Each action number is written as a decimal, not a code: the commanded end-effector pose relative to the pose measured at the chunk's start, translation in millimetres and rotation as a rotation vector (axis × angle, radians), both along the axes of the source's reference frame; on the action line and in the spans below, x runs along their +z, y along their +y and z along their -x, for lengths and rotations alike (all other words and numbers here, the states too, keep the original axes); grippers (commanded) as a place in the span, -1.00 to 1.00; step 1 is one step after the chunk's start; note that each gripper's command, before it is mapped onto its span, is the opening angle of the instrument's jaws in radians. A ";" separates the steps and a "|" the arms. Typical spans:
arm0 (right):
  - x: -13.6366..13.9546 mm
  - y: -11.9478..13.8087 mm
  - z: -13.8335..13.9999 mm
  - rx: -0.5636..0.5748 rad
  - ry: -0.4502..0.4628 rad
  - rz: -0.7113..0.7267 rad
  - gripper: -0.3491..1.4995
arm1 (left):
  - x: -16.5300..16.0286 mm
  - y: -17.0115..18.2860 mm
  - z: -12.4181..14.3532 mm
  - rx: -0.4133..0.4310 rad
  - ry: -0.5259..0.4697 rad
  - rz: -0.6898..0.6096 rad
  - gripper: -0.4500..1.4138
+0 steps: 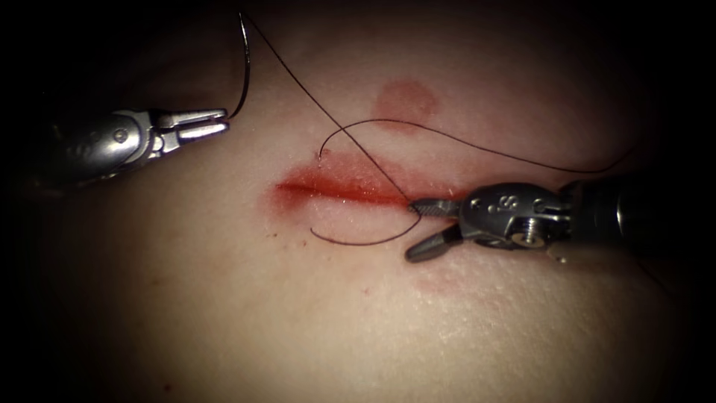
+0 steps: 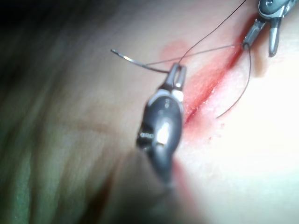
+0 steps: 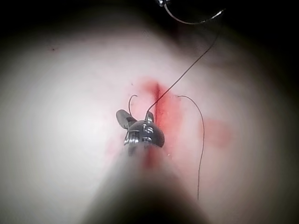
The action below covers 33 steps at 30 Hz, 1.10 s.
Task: Wound Closure
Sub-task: Use the right gripper to pull the suture through until only a short end remains on the top.
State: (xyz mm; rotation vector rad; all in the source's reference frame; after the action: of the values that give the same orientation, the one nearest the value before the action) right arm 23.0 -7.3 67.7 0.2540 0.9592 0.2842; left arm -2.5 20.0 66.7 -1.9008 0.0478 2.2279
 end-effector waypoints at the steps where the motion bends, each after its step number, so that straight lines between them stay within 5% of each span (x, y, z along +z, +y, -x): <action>1: 1.0 -0.9 0.3 -0.010 0.004 -0.007 0.98 | 0.7 0.0 0.4 0.002 -0.002 0.000 -0.89; 7: -1.4 -1.5 2.9 -0.014 0.095 -0.018 0.98 | 0.8 0.1 0.4 0.001 -0.003 -0.006 -0.89; 10: -4.1 -1.2 4.3 0.035 0.271 -0.063 0.98 | 0.8 0.1 0.4 0.001 -0.003 -0.006 -0.89; 14: -5.8 -1.3 4.5 0.049 0.388 -0.113 0.98 | 0.9 0.1 0.4 0.001 -0.003 -0.006 -0.89; 15: -6.8 -0.9 5.0 0.069 0.494 -0.145 0.98 | 0.9 0.1 0.3 0.001 -0.003 -0.006 -0.89; 19: -7.4 -0.7 5.8 0.080 0.584 -0.155 0.98 | 1.0 0.2 0.3 0.001 -0.003 -0.006 -0.89; 26: -3.4 -2.8 2.9 -0.011 0.338 -0.094 0.98 | 0.9 0.1 0.3 0.001 -0.002 -0.006 -0.89; 30: 0.5 -4.2 -1.0 -0.082 0.187 -0.034 0.98 | 0.9 0.1 0.3 0.001 -0.002 -0.006 -0.89; 31: 3.3 -4.5 -3.8 -0.126 0.093 0.024 0.98 | 0.9 0.1 0.3 0.001 -0.002 -0.006 -0.89; 33: 4.3 -4.4 -4.7 -0.135 0.076 0.050 0.96 | 0.9 0.1 0.3 0.001 -0.002 -0.006 -0.89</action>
State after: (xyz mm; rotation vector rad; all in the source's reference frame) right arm 26.8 -11.4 71.5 0.2791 1.0057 0.1273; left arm -2.4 20.1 66.9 -1.8989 0.0414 2.2247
